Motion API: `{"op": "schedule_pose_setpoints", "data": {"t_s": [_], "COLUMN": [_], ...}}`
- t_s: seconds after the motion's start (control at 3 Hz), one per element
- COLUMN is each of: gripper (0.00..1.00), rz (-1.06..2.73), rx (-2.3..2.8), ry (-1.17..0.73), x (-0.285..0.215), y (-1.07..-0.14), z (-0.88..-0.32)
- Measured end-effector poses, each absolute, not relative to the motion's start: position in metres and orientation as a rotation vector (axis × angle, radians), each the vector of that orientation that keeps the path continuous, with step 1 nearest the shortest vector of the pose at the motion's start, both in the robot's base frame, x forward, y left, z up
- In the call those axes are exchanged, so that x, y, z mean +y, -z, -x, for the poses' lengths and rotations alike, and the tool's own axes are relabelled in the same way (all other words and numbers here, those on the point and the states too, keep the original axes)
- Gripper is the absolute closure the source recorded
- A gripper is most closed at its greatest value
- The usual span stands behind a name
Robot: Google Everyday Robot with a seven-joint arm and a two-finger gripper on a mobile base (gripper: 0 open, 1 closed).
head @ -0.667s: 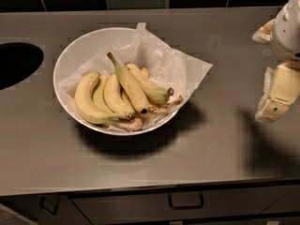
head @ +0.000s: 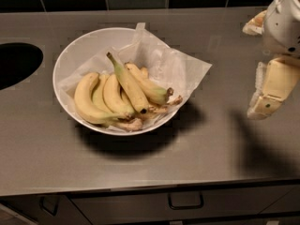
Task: Pick banana from white bowl
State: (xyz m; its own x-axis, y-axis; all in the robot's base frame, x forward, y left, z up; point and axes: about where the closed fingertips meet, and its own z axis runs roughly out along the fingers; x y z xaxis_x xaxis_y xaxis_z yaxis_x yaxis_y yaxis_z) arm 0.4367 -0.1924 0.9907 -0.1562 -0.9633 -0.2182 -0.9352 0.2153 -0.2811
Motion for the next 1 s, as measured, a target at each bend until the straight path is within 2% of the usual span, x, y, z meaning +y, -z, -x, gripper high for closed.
{"op": "schedule_pose_setpoints", "data": {"t_s": [0.67, 1.0], "gripper": [0.0, 0.0], "rz": [1.99, 1.99], "rx": [1.883, 1.883], "ry": [0.14, 0.139], "x": [-0.107, -0.107], "y": [-1.018, -1.018], "z": [-0.41, -0.41]}}
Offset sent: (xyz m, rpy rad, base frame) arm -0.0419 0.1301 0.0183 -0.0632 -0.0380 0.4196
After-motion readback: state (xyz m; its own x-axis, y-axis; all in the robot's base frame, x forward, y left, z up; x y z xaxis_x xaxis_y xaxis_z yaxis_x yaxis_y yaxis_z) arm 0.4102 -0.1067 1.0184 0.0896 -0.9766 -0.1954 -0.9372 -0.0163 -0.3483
